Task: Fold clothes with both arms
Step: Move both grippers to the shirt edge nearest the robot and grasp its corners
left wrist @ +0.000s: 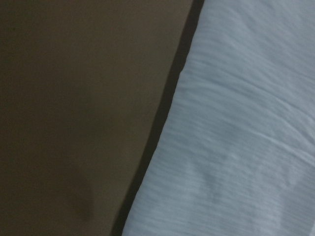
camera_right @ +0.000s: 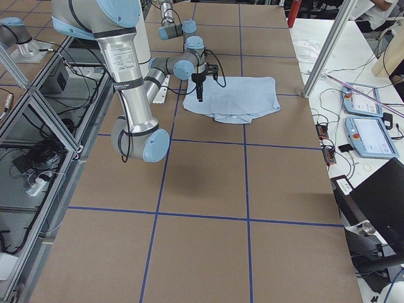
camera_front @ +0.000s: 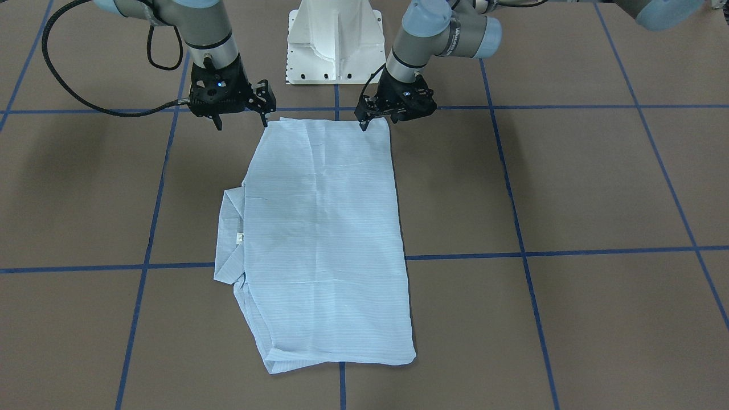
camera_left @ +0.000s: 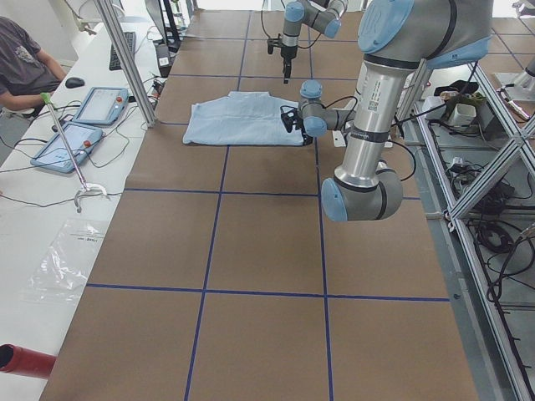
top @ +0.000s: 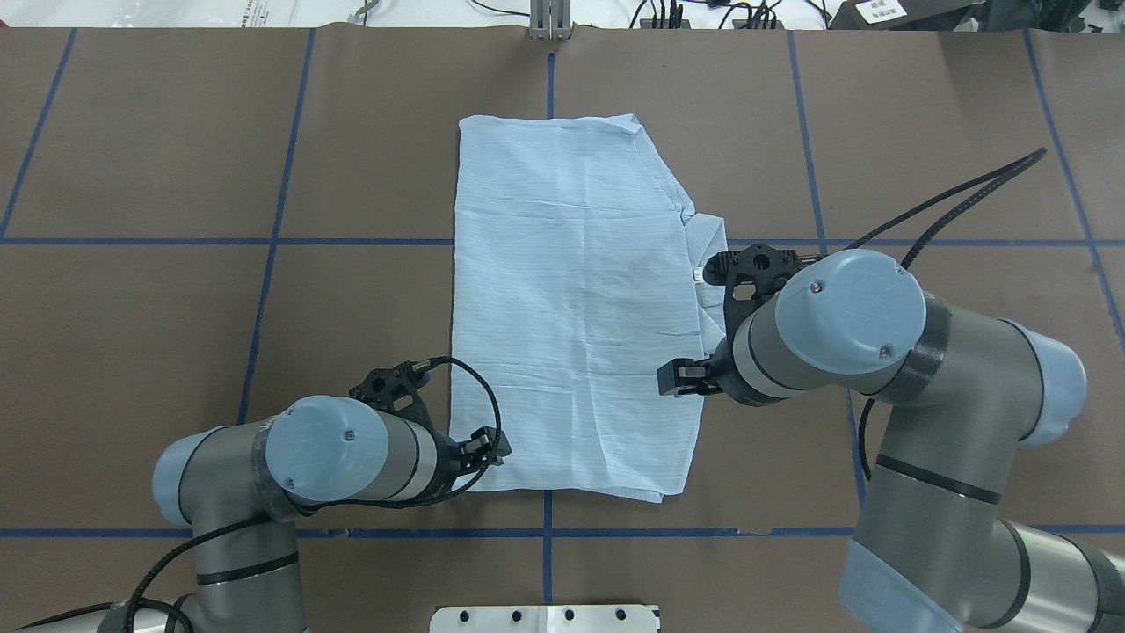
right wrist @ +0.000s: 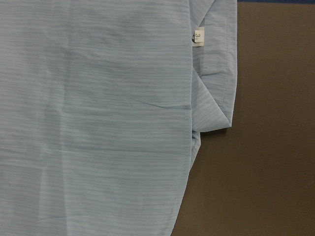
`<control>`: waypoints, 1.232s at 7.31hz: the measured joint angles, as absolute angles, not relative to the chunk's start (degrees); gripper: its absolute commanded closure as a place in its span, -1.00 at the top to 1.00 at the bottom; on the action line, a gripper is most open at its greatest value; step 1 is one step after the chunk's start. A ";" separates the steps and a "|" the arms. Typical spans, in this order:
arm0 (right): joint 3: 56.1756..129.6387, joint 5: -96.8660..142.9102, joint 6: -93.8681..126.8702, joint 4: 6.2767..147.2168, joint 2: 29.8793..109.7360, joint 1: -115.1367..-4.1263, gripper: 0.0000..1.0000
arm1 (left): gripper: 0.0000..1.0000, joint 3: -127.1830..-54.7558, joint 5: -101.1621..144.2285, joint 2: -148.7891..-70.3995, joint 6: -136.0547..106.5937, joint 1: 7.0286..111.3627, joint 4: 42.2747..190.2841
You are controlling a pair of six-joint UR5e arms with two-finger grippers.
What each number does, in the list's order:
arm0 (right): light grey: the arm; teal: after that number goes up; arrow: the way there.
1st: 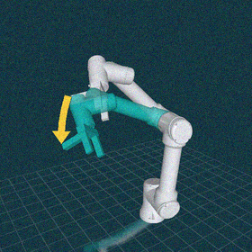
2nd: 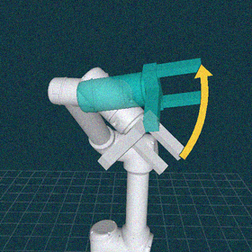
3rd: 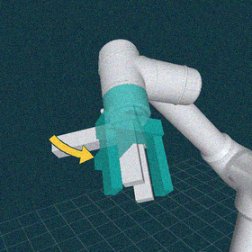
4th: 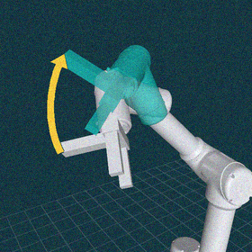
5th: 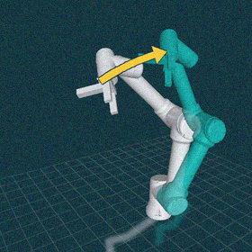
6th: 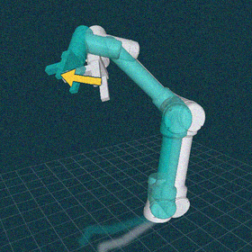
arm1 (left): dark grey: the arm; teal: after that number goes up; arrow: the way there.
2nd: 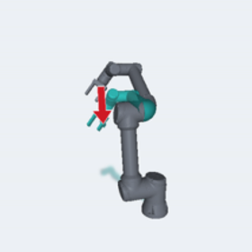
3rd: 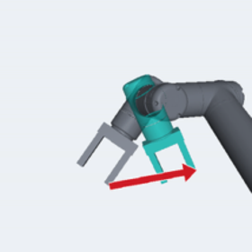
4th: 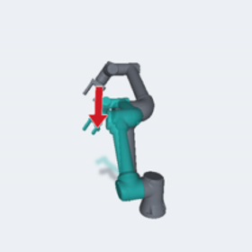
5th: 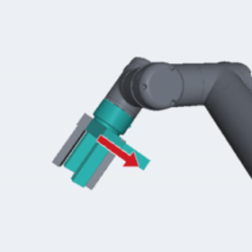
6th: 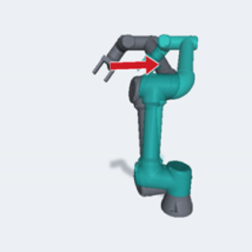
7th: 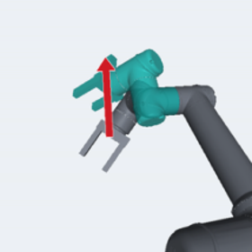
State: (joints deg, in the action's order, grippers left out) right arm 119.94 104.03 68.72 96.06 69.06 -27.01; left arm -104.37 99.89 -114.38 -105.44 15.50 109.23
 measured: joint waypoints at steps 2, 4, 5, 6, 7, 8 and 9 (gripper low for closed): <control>120.12 104.06 68.81 96.06 69.01 -26.98 1.00 | 0.48 -104.17 99.96 -114.64 -105.80 15.17 108.57; 120.14 104.06 68.82 96.06 69.00 -26.98 1.00 | 0.20 -103.68 100.01 -114.64 -105.82 15.16 108.47; 120.15 104.06 68.82 96.06 69.01 -27.00 1.00 | -0.10 -103.69 100.04 -114.70 -105.82 15.14 108.44; 120.15 104.06 68.82 96.06 69.09 -27.03 1.00 | -0.50 -103.87 100.10 -114.74 -105.82 15.12 108.40; 120.22 104.06 68.80 96.06 69.23 -27.06 1.00 | -0.57 -104.08 100.17 -114.76 -105.82 15.12 108.38; 120.34 104.06 68.78 96.06 69.37 -27.06 1.00 | -0.57 -104.15 100.24 -114.78 -105.82 15.12 108.37; 120.41 104.06 68.79 96.06 69.46 -27.07 1.00 | -0.58 -104.15 100.27 -114.78 -105.82 15.12 108.37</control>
